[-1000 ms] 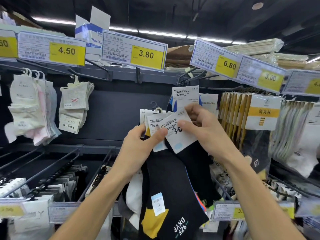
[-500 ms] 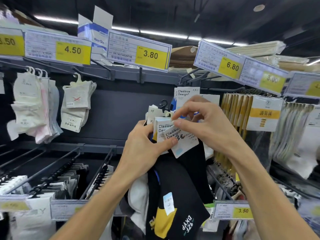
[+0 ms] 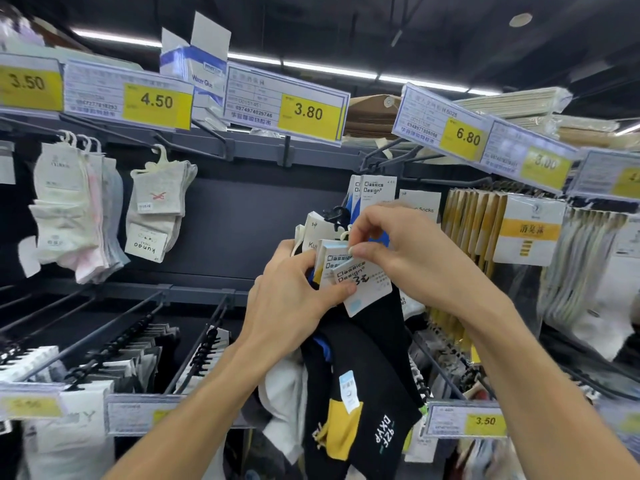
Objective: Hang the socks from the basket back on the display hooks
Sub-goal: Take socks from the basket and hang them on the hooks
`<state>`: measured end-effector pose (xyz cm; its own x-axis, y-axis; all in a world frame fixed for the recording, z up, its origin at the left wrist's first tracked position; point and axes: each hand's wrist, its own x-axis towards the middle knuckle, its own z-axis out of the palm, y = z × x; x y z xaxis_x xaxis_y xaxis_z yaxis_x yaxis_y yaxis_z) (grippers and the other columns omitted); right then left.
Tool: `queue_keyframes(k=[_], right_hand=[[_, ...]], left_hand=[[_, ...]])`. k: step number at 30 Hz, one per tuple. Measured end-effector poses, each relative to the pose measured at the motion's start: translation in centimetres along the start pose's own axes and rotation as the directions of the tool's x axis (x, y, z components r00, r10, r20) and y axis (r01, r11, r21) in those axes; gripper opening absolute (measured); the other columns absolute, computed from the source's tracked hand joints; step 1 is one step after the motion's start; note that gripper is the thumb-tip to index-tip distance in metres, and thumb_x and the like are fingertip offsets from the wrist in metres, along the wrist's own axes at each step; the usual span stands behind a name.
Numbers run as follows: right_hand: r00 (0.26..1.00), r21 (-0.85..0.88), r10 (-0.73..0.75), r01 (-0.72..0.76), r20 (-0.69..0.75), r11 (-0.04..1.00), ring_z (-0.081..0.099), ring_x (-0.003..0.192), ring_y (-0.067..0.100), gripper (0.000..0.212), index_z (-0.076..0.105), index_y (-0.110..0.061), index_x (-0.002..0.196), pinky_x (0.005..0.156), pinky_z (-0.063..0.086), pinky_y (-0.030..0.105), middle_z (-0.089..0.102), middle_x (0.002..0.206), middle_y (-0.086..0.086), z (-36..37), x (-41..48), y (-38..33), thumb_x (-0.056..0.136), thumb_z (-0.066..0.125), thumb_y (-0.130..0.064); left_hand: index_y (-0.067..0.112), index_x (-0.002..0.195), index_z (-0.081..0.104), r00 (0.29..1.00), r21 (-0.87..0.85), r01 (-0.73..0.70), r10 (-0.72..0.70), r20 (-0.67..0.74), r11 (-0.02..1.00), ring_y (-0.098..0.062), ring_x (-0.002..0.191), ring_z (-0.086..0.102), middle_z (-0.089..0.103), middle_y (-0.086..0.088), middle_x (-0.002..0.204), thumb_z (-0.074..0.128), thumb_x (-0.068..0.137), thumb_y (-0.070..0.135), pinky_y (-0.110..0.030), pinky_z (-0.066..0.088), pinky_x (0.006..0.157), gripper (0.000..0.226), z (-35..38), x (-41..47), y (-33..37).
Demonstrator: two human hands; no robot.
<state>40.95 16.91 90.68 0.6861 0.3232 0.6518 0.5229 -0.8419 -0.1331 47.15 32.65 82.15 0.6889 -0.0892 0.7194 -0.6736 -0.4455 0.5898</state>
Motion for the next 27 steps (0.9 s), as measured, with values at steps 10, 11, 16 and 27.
queue_keyframes(k=[10, 11, 16, 27], right_hand=[[0.846, 0.410, 0.308, -0.117, -0.436, 0.904, 0.059, 0.076, -0.001, 0.015, 0.066, -0.028, 0.094, 0.067, 0.048, 0.012, 0.066, 0.088, -0.016, 1.7, 2.1, 4.5, 0.096, 0.061, -0.014], [0.808, 0.432, 0.360, -0.146, -0.466, 0.890, 0.059, 0.075, -0.001, 0.013, 0.066, -0.026, 0.096, 0.067, 0.048, 0.012, 0.066, 0.089, -0.014, 1.6, 2.8, 5.3, 0.095, 0.062, -0.014], [0.707, 0.597, 0.461, -0.070, -0.536, 0.799, 0.061, 0.084, 0.008, 0.013, 0.065, -0.017, 0.098, 0.077, 0.052, 0.016, 0.066, 0.094, 0.001, 1.0, 6.0, 7.4, 0.091, 0.065, -0.006], [0.650, 0.684, 0.506, 0.030, -0.567, 0.728, 0.059, 0.066, -0.009, 0.030, 0.064, -0.030, 0.078, 0.068, 0.050, 0.014, 0.066, 0.077, -0.013, 2.2, 9.9, 7.3, 0.086, 0.069, -0.001]], left_hand=[[0.065, 0.081, 0.063, 0.996, -0.160, 0.091, -0.092, -0.002, 0.983, 0.005, 0.089, 0.061, 0.057, 0.022, 0.106, 0.073, 0.059, 0.062, -0.038, 0.056, 0.085, 0.024, -0.5, 0.0, -0.9], [0.063, 0.081, 0.063, 0.995, -0.169, 0.099, -0.102, -0.008, 0.981, 0.003, 0.089, 0.062, 0.058, 0.021, 0.106, 0.075, 0.062, 0.059, -0.039, 0.057, 0.085, 0.022, -0.7, -0.2, -1.1], [0.062, 0.087, 0.064, 0.994, -0.240, 0.100, -0.108, -0.018, 0.966, -0.001, 0.098, 0.061, 0.061, 0.018, 0.106, 0.079, 0.066, 0.052, -0.034, 0.055, 0.086, 0.027, -1.4, -0.8, -1.0], [0.061, 0.100, 0.066, 0.994, -0.293, 0.107, -0.111, 0.001, 0.950, 0.003, 0.096, 0.063, 0.063, 0.025, 0.103, 0.085, 0.073, 0.041, -0.021, 0.053, 0.081, 0.039, -2.6, -2.0, -1.5]])
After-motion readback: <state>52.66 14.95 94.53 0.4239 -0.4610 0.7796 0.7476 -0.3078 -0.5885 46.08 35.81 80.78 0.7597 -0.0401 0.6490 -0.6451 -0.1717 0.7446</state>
